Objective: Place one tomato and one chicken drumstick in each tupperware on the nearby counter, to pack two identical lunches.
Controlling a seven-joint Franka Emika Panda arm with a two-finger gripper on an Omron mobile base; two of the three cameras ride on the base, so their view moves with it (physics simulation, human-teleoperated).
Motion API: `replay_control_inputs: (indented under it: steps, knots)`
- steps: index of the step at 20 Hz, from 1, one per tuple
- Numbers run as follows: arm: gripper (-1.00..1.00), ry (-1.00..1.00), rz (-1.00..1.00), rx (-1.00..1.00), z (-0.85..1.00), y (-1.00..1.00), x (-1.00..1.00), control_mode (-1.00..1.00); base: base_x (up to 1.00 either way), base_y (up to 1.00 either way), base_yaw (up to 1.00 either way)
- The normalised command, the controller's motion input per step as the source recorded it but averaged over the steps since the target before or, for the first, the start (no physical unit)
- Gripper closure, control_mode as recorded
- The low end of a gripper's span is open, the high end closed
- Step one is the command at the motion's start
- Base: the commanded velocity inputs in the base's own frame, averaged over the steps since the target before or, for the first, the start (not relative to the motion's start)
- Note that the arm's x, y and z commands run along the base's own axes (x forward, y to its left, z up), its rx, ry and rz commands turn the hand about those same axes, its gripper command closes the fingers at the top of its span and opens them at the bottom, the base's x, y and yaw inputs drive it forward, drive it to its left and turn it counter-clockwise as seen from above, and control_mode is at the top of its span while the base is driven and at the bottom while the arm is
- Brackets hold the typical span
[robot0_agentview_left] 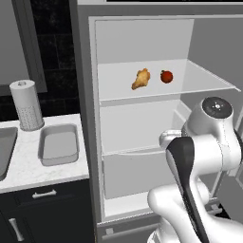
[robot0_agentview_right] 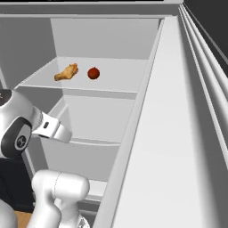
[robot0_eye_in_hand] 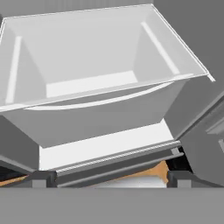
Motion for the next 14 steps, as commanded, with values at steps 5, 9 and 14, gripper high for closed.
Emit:
replay_control_inputs:
  steps: [5, 9, 14]
  knots:
    - [-1.00, -0.23, 0.15, 0.05, 0.82, 0.25, 0.37, -1.00, 0.00, 0.00, 0.00]
    - [-1.00, -0.38, 0.02, 0.07, 0.64, 0.27, 0.07, -1.00, 0.00, 0.00, 0.00]
    - [-1.00, -0.36, 0.00, 0.18, 0.54, 0.18, 0.16, -1.00, 0.00, 0.00, 0.00]
